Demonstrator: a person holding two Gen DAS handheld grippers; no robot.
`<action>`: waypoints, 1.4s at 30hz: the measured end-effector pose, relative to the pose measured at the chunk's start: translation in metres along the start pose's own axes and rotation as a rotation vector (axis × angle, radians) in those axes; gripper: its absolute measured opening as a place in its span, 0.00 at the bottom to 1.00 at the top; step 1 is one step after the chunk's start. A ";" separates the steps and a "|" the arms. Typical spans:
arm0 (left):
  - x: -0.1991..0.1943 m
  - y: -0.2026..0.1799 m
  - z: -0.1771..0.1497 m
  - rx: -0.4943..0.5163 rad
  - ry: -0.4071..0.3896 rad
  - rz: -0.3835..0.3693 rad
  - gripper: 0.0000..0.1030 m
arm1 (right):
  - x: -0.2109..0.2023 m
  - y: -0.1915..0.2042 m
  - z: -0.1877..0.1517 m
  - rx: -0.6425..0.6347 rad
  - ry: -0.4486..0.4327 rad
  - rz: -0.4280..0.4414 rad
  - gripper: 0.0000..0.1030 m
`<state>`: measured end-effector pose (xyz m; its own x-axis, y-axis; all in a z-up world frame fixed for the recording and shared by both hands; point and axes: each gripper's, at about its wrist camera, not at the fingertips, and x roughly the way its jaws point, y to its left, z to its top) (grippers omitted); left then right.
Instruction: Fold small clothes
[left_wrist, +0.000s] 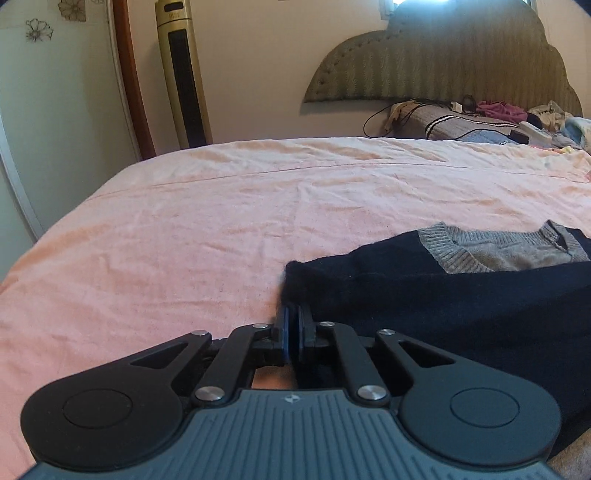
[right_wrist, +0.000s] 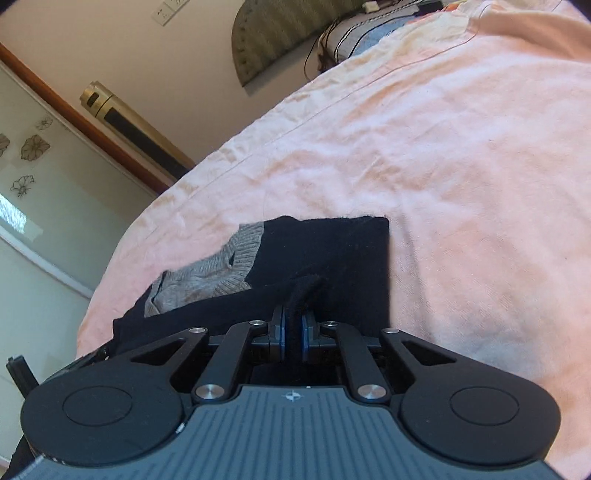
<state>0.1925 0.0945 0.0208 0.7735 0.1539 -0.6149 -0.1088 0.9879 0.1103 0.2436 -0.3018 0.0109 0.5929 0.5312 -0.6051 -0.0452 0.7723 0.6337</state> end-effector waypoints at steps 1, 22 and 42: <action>-0.007 0.002 0.000 -0.005 -0.005 0.012 0.07 | -0.006 0.001 -0.001 0.009 -0.011 0.007 0.32; -0.079 -0.010 -0.075 0.251 -0.058 0.035 0.13 | -0.096 -0.015 -0.079 -0.278 -0.065 -0.247 0.06; -0.157 0.036 -0.118 -0.034 0.041 -0.077 0.22 | -0.150 -0.023 -0.128 -0.173 -0.008 -0.171 0.19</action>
<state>-0.0069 0.1080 0.0290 0.7540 0.0774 -0.6523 -0.0717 0.9968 0.0354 0.0529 -0.3549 0.0252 0.6101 0.3857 -0.6921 -0.0803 0.8991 0.4303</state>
